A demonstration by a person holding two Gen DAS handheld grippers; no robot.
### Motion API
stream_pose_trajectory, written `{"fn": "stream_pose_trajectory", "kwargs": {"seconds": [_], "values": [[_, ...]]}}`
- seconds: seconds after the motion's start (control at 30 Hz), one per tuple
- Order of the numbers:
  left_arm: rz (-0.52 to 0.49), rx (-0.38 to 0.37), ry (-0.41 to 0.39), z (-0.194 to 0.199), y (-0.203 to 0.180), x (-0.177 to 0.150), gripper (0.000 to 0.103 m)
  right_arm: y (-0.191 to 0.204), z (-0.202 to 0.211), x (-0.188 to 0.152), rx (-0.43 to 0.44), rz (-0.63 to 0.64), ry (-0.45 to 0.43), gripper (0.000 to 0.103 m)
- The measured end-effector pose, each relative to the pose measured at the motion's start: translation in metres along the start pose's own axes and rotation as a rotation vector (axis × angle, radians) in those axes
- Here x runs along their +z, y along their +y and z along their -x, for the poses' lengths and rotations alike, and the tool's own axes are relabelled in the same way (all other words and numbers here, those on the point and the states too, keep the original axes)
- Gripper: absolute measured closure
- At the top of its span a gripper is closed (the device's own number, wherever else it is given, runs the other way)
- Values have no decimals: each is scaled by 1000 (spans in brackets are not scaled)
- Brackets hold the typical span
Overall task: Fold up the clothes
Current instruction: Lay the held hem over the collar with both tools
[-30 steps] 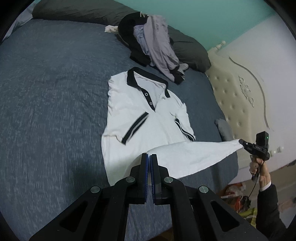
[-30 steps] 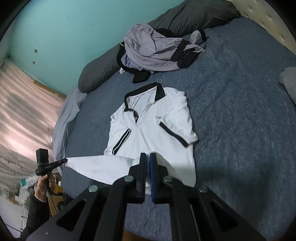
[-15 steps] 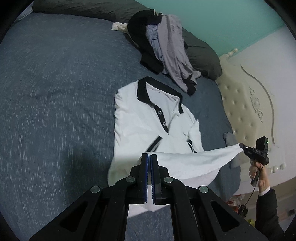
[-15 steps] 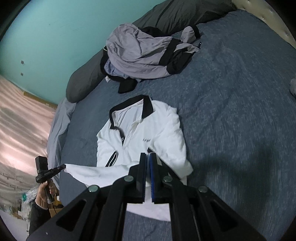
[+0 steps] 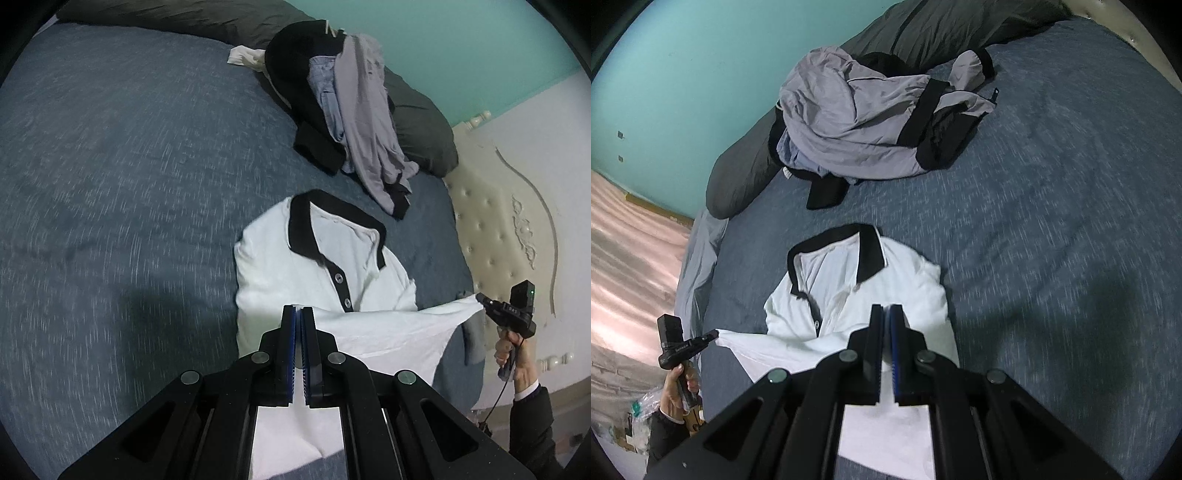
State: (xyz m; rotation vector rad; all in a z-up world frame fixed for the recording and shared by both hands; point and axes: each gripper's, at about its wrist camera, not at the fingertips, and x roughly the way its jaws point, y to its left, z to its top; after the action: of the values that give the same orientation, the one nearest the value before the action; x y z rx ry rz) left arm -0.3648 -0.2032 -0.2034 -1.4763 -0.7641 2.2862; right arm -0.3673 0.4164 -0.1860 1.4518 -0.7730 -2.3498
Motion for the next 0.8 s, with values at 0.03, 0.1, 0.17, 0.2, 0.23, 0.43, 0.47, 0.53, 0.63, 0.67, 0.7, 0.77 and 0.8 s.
{"fn": "stream_pose_trajectory", "kwargs": {"seconds": [0.03, 0.1, 0.17, 0.2, 0.23, 0.43, 0.47, 0.53, 0.63, 0.67, 0.7, 0.77, 0.8], "values": [[3, 1, -1, -5, 1, 6, 100, -2, -5, 6, -4, -1, 0, 100], [3, 4, 2, -13, 3, 15, 100, -5, -13, 16, -9, -6, -3, 100], [4, 6, 2, -20, 5, 23, 100, -7, -20, 24, -16, -7, -2, 100], [5, 9, 1, -23, 6, 27, 100, -9, -25, 30, -21, -9, -3, 100], [11, 16, -3, -27, 8, 33, 100, -11, -28, 34, -25, -10, -4, 100], [17, 24, -5, -46, 15, 58, 100, -16, -48, 60, -44, -3, -19, 100], [17, 27, -4, -50, 17, 61, 100, -18, -52, 64, -47, -3, -19, 100], [18, 36, 3, -60, 20, 67, 100, -21, -61, 71, -54, -7, -18, 100], [25, 42, 6, -74, 27, 73, 100, -27, -75, 78, -61, -14, -20, 100], [28, 46, 7, -77, 30, 74, 100, -30, -80, 80, -62, -15, -20, 100], [31, 48, 6, -80, 33, 76, 100, -32, -84, 82, -66, -15, -19, 100], [39, 55, 8, -88, 40, 78, 100, -36, -92, 83, -70, -15, -19, 100], [43, 58, 7, -91, 42, 79, 100, -38, -96, 84, -74, -17, -18, 100]]}}
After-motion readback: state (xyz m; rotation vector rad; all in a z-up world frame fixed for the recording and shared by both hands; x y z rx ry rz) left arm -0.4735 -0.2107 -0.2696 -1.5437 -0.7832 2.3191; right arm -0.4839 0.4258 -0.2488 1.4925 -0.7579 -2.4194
